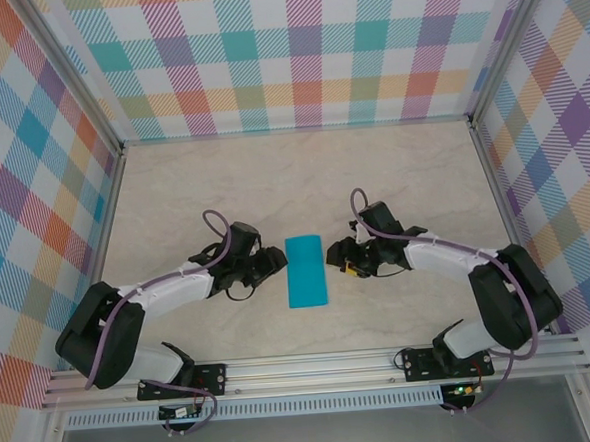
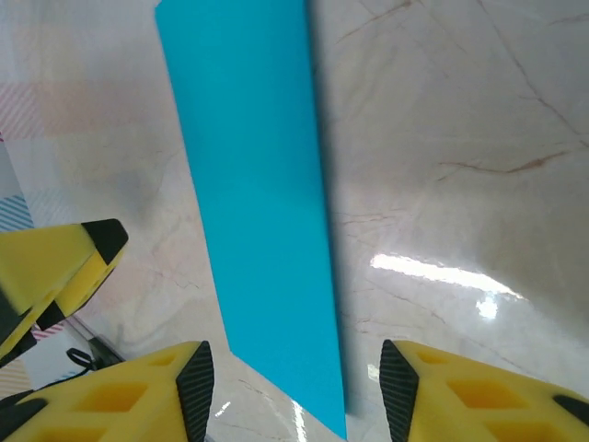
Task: Fold a paper plane with a square sheet of paper (pick it up from the middle)
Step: Fold the triangle a second time at the center of the table.
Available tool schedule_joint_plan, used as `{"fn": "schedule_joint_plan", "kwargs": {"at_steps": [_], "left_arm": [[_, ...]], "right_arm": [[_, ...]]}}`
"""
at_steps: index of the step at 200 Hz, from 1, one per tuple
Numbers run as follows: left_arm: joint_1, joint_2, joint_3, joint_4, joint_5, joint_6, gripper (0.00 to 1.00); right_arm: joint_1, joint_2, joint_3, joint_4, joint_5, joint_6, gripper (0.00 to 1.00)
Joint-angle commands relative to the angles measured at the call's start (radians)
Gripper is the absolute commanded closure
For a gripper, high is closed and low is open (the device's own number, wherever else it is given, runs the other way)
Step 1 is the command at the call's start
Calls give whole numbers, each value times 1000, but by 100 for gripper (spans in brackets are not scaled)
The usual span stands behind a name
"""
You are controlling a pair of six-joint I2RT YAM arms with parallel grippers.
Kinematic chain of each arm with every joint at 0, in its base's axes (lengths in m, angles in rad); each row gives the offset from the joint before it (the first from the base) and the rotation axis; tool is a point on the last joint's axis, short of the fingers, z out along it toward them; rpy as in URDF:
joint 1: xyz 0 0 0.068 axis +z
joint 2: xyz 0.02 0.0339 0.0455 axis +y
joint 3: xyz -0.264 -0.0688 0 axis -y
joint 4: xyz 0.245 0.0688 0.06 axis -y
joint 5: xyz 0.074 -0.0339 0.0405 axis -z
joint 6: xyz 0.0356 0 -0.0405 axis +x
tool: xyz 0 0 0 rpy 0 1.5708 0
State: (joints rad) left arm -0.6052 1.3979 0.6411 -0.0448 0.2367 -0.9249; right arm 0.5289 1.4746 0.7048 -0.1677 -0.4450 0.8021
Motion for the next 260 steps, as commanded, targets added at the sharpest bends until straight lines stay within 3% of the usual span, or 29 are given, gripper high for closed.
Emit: {"fn": "schedule_joint_plan", "kwargs": {"at_steps": [1, 200, 260], "left_arm": [[20, 18, -1, 77, 65, -36, 43], [32, 95, 15, 90, 56, -69, 41], [32, 101, 13, 107, 65, -70, 41]], "right_arm": [[5, 85, 74, 20, -131, 34, 49], [58, 157, 140, -37, -45, 22, 47], [66, 164, 152, -39, -75, -1, 47]]}}
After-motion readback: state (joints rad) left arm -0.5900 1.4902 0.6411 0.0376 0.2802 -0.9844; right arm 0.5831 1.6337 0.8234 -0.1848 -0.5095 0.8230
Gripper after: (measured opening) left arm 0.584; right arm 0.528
